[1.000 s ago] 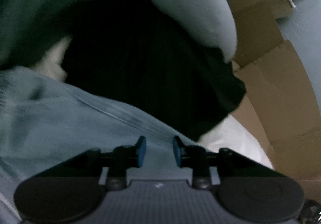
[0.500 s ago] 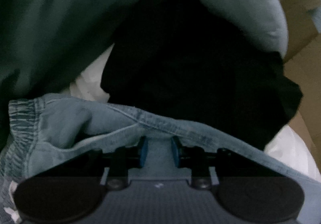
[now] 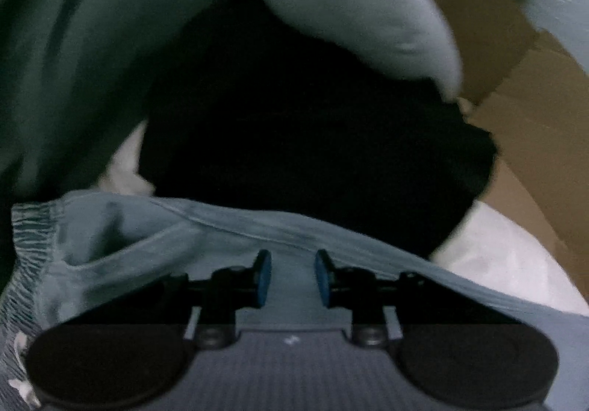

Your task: Fold clothes

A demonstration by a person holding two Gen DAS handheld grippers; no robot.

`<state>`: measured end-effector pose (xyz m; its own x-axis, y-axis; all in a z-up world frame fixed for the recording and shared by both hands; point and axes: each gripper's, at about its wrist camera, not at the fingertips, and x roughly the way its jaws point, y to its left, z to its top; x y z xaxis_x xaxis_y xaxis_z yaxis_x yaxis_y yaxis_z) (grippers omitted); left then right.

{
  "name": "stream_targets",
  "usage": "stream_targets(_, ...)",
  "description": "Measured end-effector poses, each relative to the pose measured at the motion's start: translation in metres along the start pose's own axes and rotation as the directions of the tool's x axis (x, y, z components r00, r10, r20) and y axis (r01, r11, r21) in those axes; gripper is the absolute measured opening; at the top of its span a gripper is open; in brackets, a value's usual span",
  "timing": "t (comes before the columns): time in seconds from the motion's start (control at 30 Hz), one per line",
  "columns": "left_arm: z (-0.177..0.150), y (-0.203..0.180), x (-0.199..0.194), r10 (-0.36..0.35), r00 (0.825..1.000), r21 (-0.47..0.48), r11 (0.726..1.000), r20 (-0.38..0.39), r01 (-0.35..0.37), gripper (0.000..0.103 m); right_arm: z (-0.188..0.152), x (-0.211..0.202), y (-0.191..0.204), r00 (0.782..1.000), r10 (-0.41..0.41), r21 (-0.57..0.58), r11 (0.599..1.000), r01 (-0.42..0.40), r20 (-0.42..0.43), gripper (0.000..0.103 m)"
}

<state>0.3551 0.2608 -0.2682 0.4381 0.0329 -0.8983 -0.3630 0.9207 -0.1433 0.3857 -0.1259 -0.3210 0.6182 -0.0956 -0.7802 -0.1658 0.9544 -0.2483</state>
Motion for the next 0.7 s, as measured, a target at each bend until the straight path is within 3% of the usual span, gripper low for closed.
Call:
stream_targets(0.13,-0.01,-0.04,-0.006,-0.068,0.998,0.05,0.996,-0.001,0.068,0.03,-0.036,-0.008,-0.013,0.997,-0.075,0.128,0.989,0.077,-0.017,0.046)
stream_targets(0.17,-0.033,-0.009,-0.016,-0.087,0.996,0.059,0.994,-0.003,0.087,0.03,-0.046,-0.009,-0.017,0.997,-0.073,0.165,0.983,0.076,-0.025,0.046)
stream_targets(0.23,-0.052,-0.008,-0.018,-0.122,0.992,0.078,0.989,-0.017,0.123,0.03,-0.063,-0.011,-0.023,0.997,-0.069,0.227,0.971,0.077,-0.041,0.046)
stream_targets(0.33,-0.048,-0.069,0.013,-0.168,0.985,0.11,0.979,-0.027,0.17,0.03,-0.086,-0.006,-0.023,0.998,-0.038,0.319,0.946,0.05,-0.045,0.046)
stream_targets(0.4,-0.059,-0.088,0.015,-0.198,0.98,0.145,0.969,-0.016,0.198,0.03,-0.096,-0.006,-0.025,0.999,-0.008,0.366,0.93,0.022,-0.038,0.048)
stream_targets(0.47,-0.064,-0.055,-0.013,-0.198,0.979,0.184,0.962,-0.042,0.203,0.03,-0.105,-0.005,-0.025,0.999,0.016,0.41,0.912,0.001,-0.038,0.05)
stream_targets(0.53,-0.073,-0.063,-0.008,-0.203,0.976,0.201,0.956,-0.078,0.215,0.03,-0.11,0.001,-0.022,0.999,0.022,0.445,0.895,0.0,-0.045,0.05)
stream_targets(0.63,-0.083,-0.07,-0.002,-0.212,0.973,0.204,0.952,-0.092,0.227,0.03,-0.117,0.008,-0.026,0.997,0.035,0.523,0.852,0.006,-0.068,0.05)
stream_targets(0.7,-0.089,-0.075,0.002,-0.215,0.972,0.22,0.948,-0.097,0.232,0.03,-0.123,0.009,-0.032,0.996,0.023,0.599,0.8,0.031,-0.082,0.051)
